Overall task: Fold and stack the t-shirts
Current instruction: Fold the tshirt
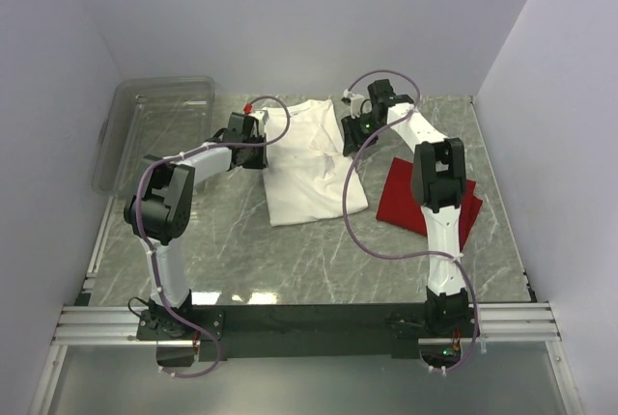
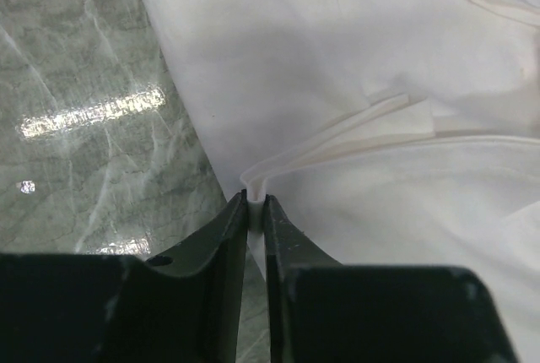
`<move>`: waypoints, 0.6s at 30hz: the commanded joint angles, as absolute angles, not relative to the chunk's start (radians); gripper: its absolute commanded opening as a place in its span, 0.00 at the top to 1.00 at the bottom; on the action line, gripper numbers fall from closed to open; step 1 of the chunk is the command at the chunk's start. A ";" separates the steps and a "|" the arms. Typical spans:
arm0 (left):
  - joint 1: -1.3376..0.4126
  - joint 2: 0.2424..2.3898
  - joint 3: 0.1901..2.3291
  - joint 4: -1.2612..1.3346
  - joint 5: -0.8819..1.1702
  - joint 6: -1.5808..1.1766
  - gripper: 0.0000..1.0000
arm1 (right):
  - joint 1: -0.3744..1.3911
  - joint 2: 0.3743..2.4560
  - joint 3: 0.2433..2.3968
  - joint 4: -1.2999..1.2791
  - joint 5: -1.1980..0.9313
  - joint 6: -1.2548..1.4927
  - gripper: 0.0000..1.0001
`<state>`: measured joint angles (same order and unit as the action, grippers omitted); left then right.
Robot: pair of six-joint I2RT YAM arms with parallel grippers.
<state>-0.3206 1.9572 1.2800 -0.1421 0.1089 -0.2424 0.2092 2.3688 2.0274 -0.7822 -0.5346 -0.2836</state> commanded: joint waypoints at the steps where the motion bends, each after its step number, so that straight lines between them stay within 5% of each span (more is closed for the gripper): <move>1: -0.311 1.950 1.313 -0.118 0.146 -0.259 0.83 | 0.218 2.379 2.082 -0.815 -0.537 -0.278 0.54; 5: -0.308 1.944 1.310 -0.109 0.160 -0.265 0.93 | 0.216 2.390 2.100 -0.831 -0.555 -0.279 0.71; 9: -0.298 1.919 1.295 -0.095 0.167 -0.272 0.99 | 0.213 2.381 2.102 -0.836 -0.594 -0.287 1.00; 18: -0.262 1.893 1.296 -0.075 0.235 -0.258 0.99 | 0.196 2.327 2.103 -0.779 -0.656 -0.246 1.00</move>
